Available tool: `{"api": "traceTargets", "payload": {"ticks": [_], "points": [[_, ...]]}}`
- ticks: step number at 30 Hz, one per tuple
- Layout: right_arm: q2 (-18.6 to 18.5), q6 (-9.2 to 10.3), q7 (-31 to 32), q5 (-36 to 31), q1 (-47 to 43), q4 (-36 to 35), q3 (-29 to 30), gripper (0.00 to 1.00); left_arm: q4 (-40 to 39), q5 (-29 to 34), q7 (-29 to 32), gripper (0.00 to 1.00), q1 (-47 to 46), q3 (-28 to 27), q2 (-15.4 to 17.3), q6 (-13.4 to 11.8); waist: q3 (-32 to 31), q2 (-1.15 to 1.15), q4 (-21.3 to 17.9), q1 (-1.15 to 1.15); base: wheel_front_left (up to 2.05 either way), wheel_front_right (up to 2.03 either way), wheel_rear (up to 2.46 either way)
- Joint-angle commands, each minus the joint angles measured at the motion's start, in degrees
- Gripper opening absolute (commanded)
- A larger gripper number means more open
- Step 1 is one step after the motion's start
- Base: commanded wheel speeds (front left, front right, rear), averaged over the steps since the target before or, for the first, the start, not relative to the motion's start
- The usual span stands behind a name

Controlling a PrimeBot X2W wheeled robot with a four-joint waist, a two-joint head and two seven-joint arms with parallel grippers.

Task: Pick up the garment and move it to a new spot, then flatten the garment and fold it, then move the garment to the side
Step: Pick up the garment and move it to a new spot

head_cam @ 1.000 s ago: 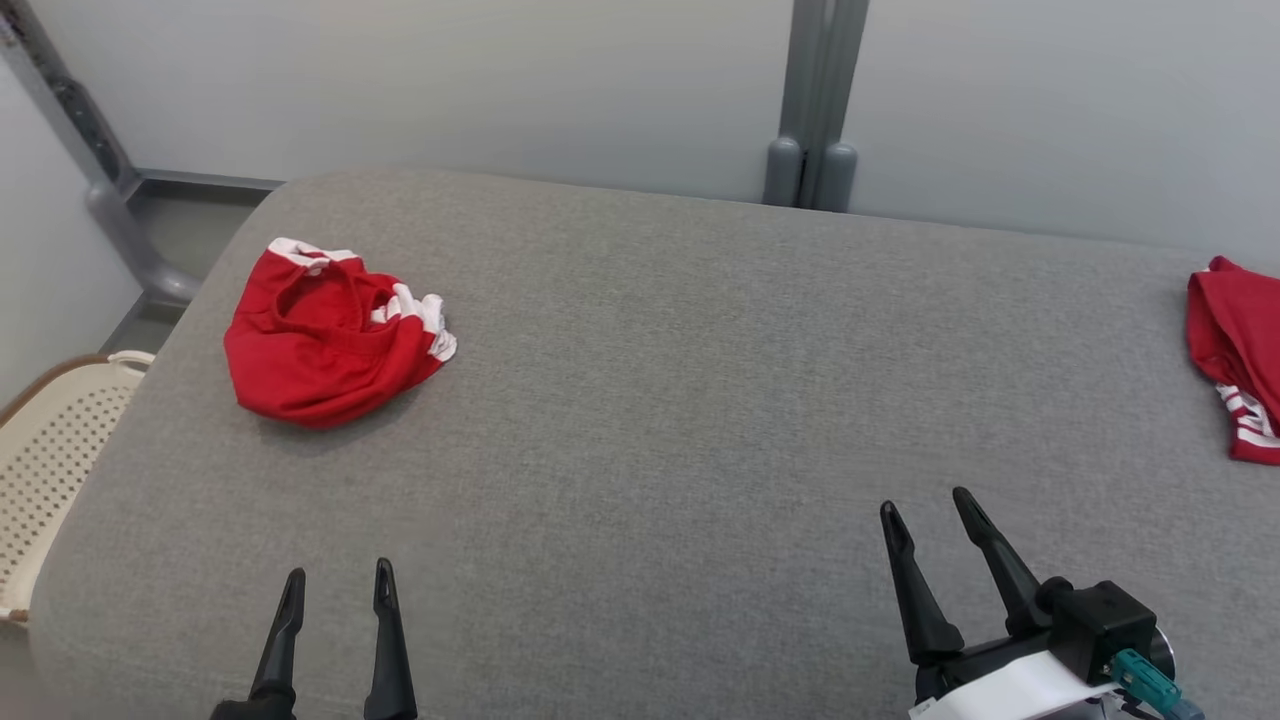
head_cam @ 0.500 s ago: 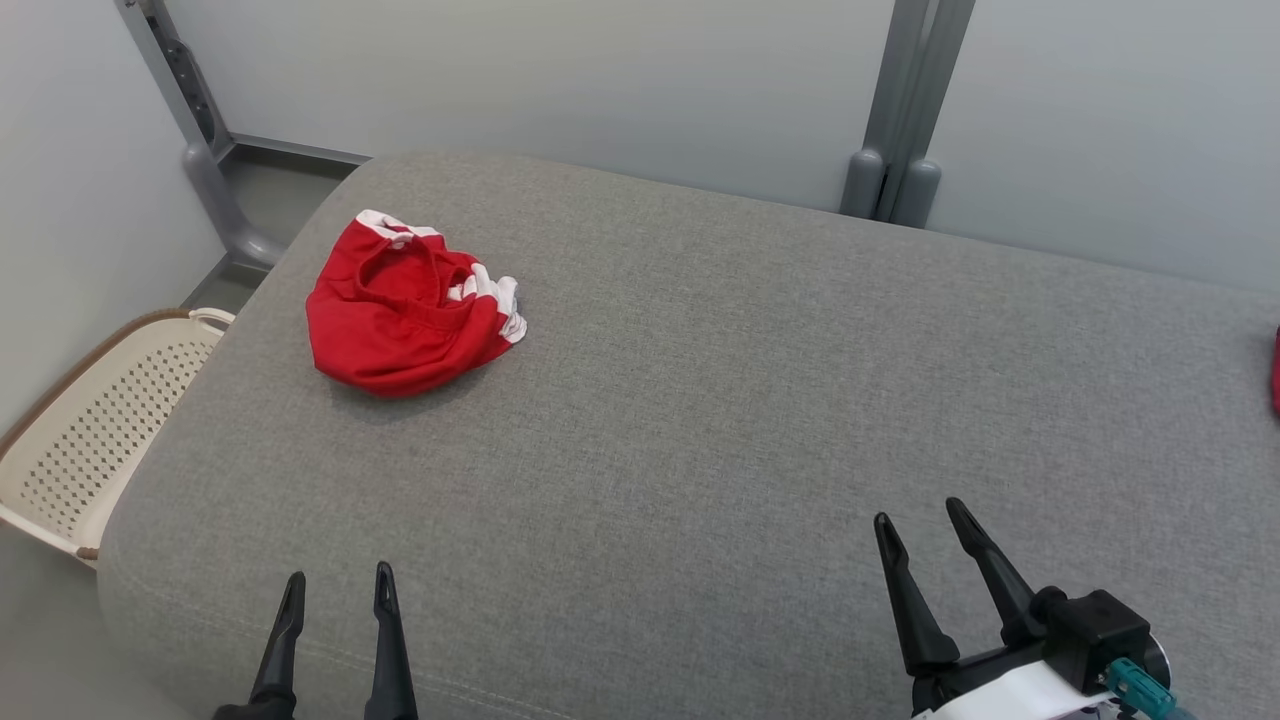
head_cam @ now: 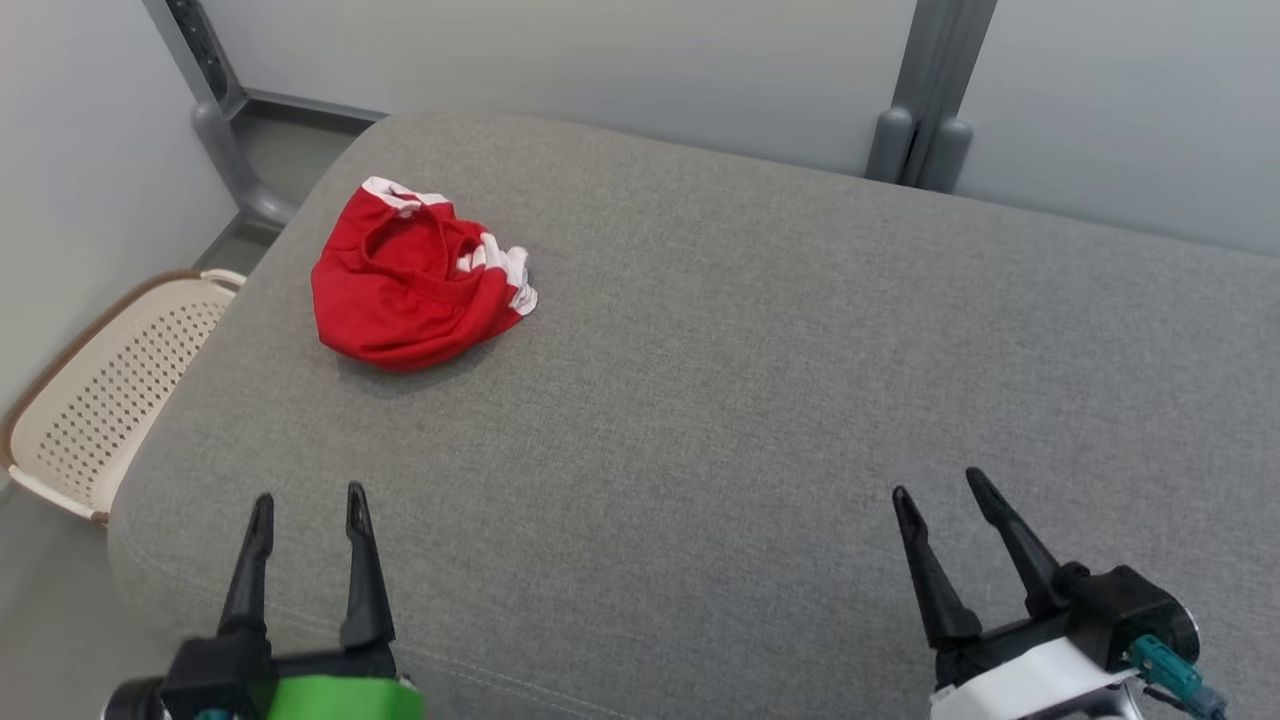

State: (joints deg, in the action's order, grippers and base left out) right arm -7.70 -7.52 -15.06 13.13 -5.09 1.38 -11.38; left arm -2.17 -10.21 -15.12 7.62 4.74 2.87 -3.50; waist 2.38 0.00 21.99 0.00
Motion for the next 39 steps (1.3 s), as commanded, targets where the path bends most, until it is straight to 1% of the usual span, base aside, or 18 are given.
{"api": "traceTargets", "payload": {"ticks": [1,5,7,10,13,18,20,24,26,31,33,35,36,37,38,39], "points": [[-0.99,0.07,-0.15,-0.69,1.32,-0.54,0.34,1.0,0.1,0.11,-0.02,1.0,-2.95,-0.42,0.06,0.44,4.23,0.0,0.09,0.0,0.0,0.0,0.0],[-3.96,0.07,-0.15,-1.65,4.02,-1.53,0.27,1.0,2.74,-1.49,-0.01,1.0,-11.25,-1.37,0.05,1.05,10.59,0.0,0.33,0.0,0.0,0.0,0.0],[-5.54,0.07,-0.15,-1.99,5.49,-1.84,-0.12,1.0,5.36,-1.85,-0.02,1.0,-16.11,-1.97,0.05,1.39,13.78,0.0,0.22,0.0,0.0,0.0,0.0],[-7.42,0.07,-0.15,-2.34,7.83,-2.59,0.22,1.0,11.71,-2.43,-0.01,1.0,-23.98,-3.38,0.39,2.53,18.03,0.0,-0.2,0.0,0.0,0.0,0.0],[-8.79,0.07,-0.15,-2.92,9.54,-3.27,0.53,1.0,18.97,-2.99,0.67,1.0,-32.3,-4.23,2.24,3.89,21.16,0.0,-0.71,0.0,0.0,0.0,0.0],[-10.69,0.08,-0.15,-3.45,11.86,-4.17,1.24,1.0,31.79,-5.1,6.93,1.0,-45.31,-5.17,6.17,6.41,25.6,0.0,-2.18,0.0,0.0,0.0,0.0],[-11.25,0.08,-0.15,-3.7,12.36,-4.73,1.67,1.0,36.07,-6.71,9.24,1.0,-49.78,-5.5,6.94,7.68,27.15,0.0,-2.67,0.0,0.0,0.0,0.0],[-12.37,0.08,-0.15,-4.12,13.03,-5.88,2.55,1.0,44.44,-10.65,14.35,1.0,-56.55,-5.9,7.61,9.69,29.97,0.0,-3.42,0.0,0.0,0.0,0.0],[-12.67,0.07,-0.15,-4.39,13.24,-6.4,3.01,1.0,47.59,-13.43,15.87,1.0,-59.53,-6.07,7.25,10.44,31.33,0.0,-3.71,0.0,0.0,0.0,0.0],[-13.39,0.08,-0.15,-4.78,14.24,-7.32,3.61,1.0,53.88,-16.96,17.78,1.0,-63.44,-4.46,7.36,10.97,34.08,0.0,-4.29,0.0,0.0,0.0,0.0],[-13.43,0.08,-0.13,-4.85,14.73,-7.37,3.6,1.0,55.37,-18.42,18.45,1.0,-64.54,-3.02,6.75,11.04,34.92,0.0,-4.6,0.0,0.0,0.0,0.0],[-13.21,0.08,0.0,-4.92,15.18,-7.31,3.6,1.0,56.48,-20.13,19.41,1.0,-64.72,-0.99,6.84,11.07,35.51,0.0,-4.93,0.0,0.0,0.0,0.0],[-13.02,0.09,0.0,-4.93,15.54,-7.26,3.49,1.0,56.96,-20.93,19.6,0.6,-64.76,-0.01,7.12,11.08,35.72,0.0,-5.16,0.0,0.0,0.0,0.0],[-12.88,0.09,0.0,-4.98,15.72,-7.19,3.42,1.0,57.17,-21.33,19.47,0.05,-64.71,0.9,7.18,11.08,35.8,0.0,-5.32,0.0,0.0,0.0,0.0],[-12.58,0.09,0.0,-4.97,15.94,-7.19,3.39,1.0,57.2,-22.23,19.1,0.0,-64.62,1.93,7.25,11.08,35.82,0.0,-5.58,0.0,0.0,0.0,0.0],[-12.37,0.09,0.01,-5.0,16.19,-7.12,3.31,1.0,56.9,-23.24,18.36,0.0,-64.5,2.95,7.46,11.09,35.76,0.0,-5.83,0.0,0.0,0.0,0.0]]}}
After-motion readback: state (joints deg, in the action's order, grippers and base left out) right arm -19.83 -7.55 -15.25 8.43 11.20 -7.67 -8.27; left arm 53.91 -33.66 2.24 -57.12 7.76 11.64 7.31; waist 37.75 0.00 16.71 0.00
